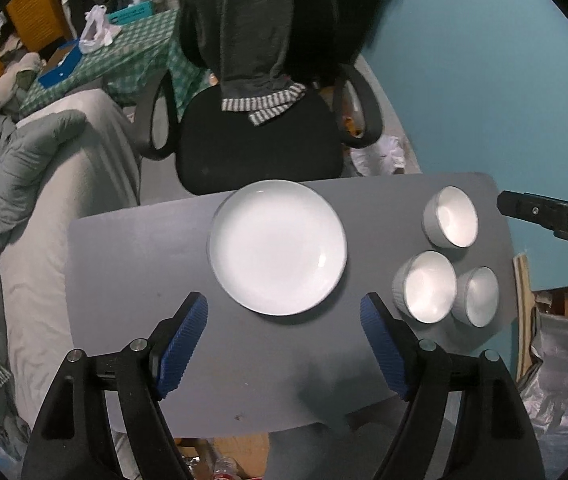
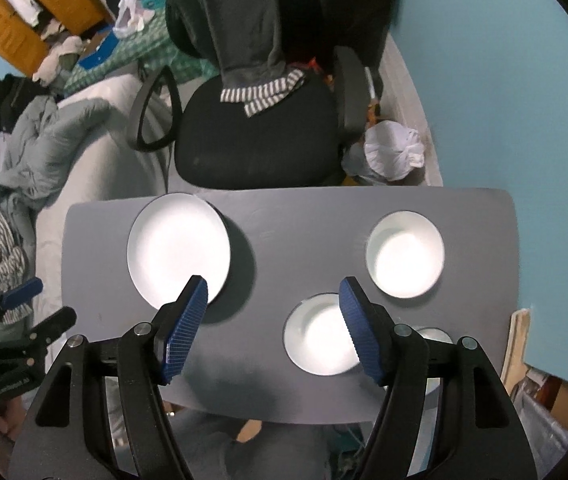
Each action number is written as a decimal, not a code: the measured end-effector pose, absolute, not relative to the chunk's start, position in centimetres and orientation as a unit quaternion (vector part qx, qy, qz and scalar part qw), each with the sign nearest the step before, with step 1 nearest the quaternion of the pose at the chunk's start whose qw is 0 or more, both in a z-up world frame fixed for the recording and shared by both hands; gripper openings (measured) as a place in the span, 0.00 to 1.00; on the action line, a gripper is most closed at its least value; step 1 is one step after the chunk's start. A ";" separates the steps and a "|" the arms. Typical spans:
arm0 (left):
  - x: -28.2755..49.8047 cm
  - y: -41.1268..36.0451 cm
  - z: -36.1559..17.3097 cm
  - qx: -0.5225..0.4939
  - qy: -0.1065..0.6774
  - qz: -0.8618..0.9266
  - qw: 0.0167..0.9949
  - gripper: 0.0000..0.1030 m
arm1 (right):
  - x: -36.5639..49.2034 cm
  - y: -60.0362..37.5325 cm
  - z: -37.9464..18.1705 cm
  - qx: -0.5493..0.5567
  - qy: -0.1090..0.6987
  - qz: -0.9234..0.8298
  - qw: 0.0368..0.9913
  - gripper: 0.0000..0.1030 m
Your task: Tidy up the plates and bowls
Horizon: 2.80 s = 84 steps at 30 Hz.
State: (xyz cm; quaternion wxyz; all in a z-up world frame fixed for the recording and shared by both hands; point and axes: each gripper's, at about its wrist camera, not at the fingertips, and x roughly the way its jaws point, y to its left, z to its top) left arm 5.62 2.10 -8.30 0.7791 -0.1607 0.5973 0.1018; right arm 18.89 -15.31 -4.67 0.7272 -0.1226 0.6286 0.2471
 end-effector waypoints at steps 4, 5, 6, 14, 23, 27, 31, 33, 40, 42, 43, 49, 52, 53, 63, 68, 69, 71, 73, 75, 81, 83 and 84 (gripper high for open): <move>5.9 0.5 -7.3 -0.170 0.592 0.089 0.783 0.78 | 18.3 -17.3 -3.5 -0.113 0.620 0.239 0.739 0.66; 6.1 0.0 -7.1 -0.171 0.591 0.084 0.784 0.78 | 18.3 -18.0 -3.3 -0.109 0.618 0.236 0.742 0.66; 6.3 -0.5 -6.9 -0.170 0.591 0.079 0.785 0.78 | 18.2 -18.5 -3.2 -0.106 0.617 0.233 0.744 0.66; 7.9 -5.0 -5.5 -0.140 0.589 0.046 0.795 0.77 | 17.8 -23.1 -2.4 -0.078 0.618 0.211 0.753 0.66; 9.2 -8.2 -3.8 -0.125 0.574 0.018 0.809 0.77 | 17.3 -27.8 -1.3 -0.048 0.614 0.173 0.769 0.66; 9.8 -9.4 -3.4 -0.127 0.566 0.000 0.814 0.78 | 16.9 -29.4 -0.4 -0.040 0.605 0.156 0.780 0.66; 10.5 -10.6 -3.0 -0.120 0.563 -0.015 0.818 0.78 | 16.4 -31.0 0.2 -0.034 0.596 0.138 0.790 0.66; 10.8 -11.1 -2.9 -0.117 0.561 -0.022 0.819 0.78 | 16.1 -31.5 0.5 -0.033 0.593 0.130 0.794 0.66; 11.9 -12.7 -2.8 -0.102 0.558 -0.044 0.823 0.77 | 15.5 -33.1 0.8 -0.017 0.587 0.104 0.803 0.66; 12.2 -13.1 -2.8 -0.099 0.556 -0.049 0.823 0.77 | 15.3 -33.5 0.9 -0.015 0.585 0.096 0.805 0.66; 12.4 -13.4 -2.9 -0.098 0.557 -0.052 0.823 0.77 | 15.2 -33.7 1.0 -0.012 0.583 0.091 0.807 0.66; 13.2 -14.7 -3.3 -0.092 0.557 -0.065 0.823 0.78 | 14.9 -34.3 1.0 -0.015 0.577 0.068 0.814 0.66; 13.5 -15.0 -3.5 -0.095 0.557 -0.068 0.822 0.77 | 15.0 -34.6 1.0 -0.020 0.573 0.062 0.817 0.66; 13.6 -15.1 -3.6 -0.097 0.558 -0.068 0.821 0.78 | 15.0 -34.8 0.9 -0.020 0.572 0.058 0.818 0.66; 15.0 -15.8 -5.2 -0.124 0.575 -0.040 0.808 0.78 | 16.7 -35.1 -1.0 -0.020 0.591 0.076 0.803 0.66; 14.6 -14.8 -7.5 -0.153 0.581 -0.001 0.799 0.78 | 17.7 -34.7 -3.1 -0.042 0.599 0.101 0.793 0.66; 14.5 -14.6 -8.2 -0.156 0.586 0.008 0.795 0.78 | 17.9 -34.5 -3.6 -0.049 0.602 0.107 0.790 0.66; 14.3 -14.3 -9.2 -0.160 0.590 0.018 0.791 0.78 | 18.4 -34.0 -4.9 -0.059 0.606 0.122 0.784 0.66; 14.2 -14.0 -10.2 -0.158 0.592 0.029 0.790 0.78 | 18.5 -33.7 -5.9 -0.066 0.609 0.134 0.779 0.66; 14.1 -13.6 -11.5 -0.154 0.596 0.038 0.787 0.78 | 18.8 -33.2 -6.9 -0.073 0.612 0.153 0.773 0.66; 14.2 -12.9 -14.3 -0.149 0.602 0.047 0.783 0.78 | 19.4 -31.6 -9.9 -0.081 0.619 0.195 0.757 0.66; 14.3 -12.9 -15.1 -0.141 0.602 0.045 0.784 0.78 | 19.5 -31.0 -11.0 -0.082 0.621 0.203 0.752 0.66; 14.4 -13.0 -15.6 -0.133 0.602 0.044 0.786 0.78 | 19.6 -30.7 -11.6 -0.084 0.623 0.207 0.750 0.66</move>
